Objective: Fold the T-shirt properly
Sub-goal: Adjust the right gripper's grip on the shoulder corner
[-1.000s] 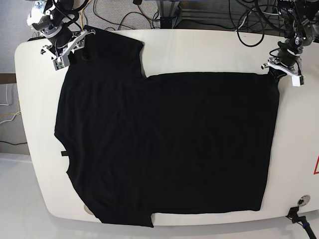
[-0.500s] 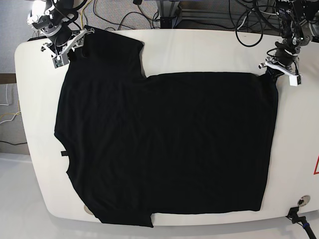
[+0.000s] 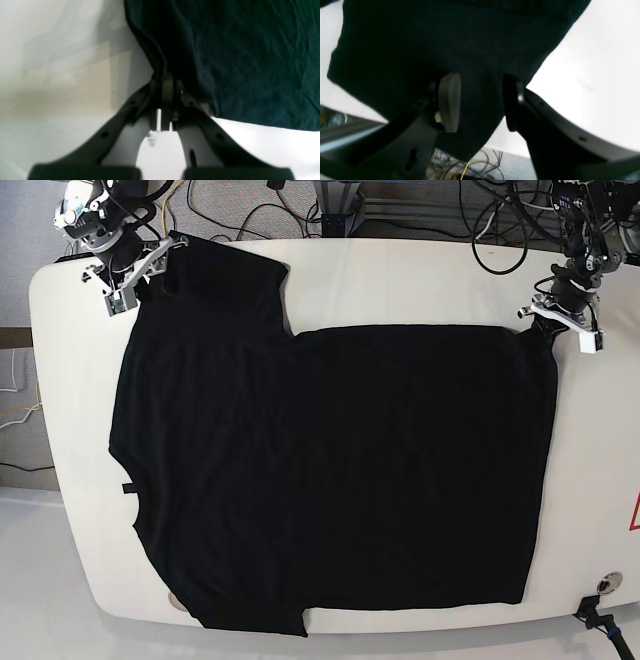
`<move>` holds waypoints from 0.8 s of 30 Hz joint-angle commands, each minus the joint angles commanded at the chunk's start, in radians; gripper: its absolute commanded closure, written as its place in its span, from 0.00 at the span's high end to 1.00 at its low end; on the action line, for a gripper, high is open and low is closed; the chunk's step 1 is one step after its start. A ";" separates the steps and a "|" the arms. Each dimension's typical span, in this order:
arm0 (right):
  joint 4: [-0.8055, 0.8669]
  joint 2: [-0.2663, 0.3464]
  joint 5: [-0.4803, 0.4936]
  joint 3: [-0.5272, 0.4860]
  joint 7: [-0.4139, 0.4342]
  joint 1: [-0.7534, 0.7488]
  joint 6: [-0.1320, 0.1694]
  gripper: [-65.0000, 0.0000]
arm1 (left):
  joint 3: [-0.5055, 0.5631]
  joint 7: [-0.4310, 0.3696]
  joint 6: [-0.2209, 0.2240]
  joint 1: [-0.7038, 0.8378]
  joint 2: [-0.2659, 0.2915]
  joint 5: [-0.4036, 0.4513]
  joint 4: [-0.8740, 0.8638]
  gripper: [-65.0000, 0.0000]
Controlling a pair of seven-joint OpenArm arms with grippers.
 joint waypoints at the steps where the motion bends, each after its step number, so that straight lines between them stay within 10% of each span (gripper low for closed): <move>1: 0.000 0.000 -0.001 0.000 -0.011 -0.001 0.001 0.41 | 0.001 0.003 -0.001 -0.001 0.000 0.001 0.002 0.00; 24: 0.005 0.007 -0.002 0.001 -0.097 -0.024 0.015 0.40 | -0.001 0.035 -0.001 0.009 0.004 -0.003 0.013 0.00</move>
